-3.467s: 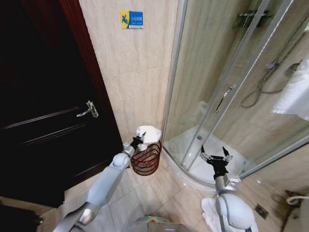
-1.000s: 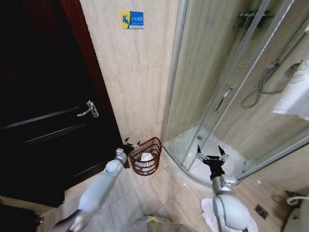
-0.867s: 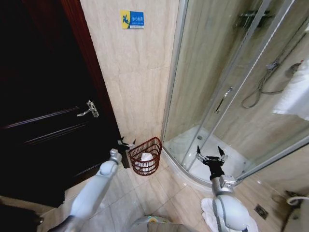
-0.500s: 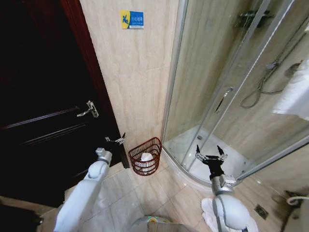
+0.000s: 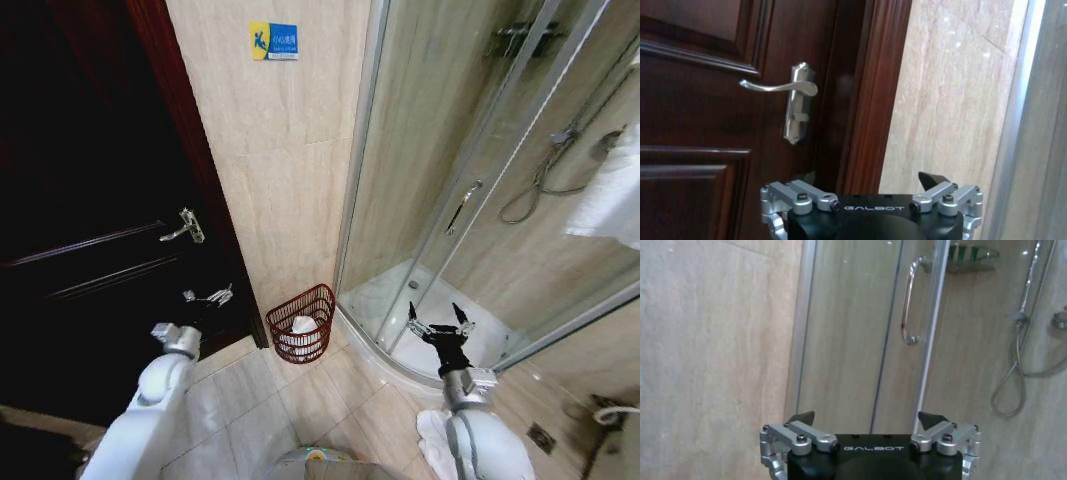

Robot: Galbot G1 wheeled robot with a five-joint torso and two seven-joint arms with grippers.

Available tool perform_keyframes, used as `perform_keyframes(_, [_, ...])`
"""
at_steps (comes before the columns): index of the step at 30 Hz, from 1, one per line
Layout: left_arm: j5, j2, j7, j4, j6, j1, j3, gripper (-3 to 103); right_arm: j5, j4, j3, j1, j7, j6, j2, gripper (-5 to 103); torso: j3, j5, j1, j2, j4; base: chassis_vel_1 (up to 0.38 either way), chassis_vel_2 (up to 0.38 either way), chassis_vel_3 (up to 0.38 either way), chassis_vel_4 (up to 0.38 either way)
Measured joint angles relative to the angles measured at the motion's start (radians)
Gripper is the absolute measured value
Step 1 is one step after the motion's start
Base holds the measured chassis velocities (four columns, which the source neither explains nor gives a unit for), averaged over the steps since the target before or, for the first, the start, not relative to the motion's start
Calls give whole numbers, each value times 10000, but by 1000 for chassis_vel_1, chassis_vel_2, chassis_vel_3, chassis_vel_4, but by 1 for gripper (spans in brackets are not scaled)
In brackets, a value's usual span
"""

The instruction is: Discard the used towel into the hamper.

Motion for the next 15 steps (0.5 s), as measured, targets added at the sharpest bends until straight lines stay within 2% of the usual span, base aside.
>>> perform_keyframes(7, [277, -148, 663, -281, 69, 422, -435, 100, 279, 495, 28, -576, -410, -58, -209, 100, 0, 0, 0, 0, -1, 0, 0, 0, 0])
perform_keyframes(15, [309, -152, 665, -507, 75, 505, -450, 100, 931, 839, 163, -793, -835, -204, -505, 100, 0, 0, 1, 0, -1, 0, 0, 0, 0])
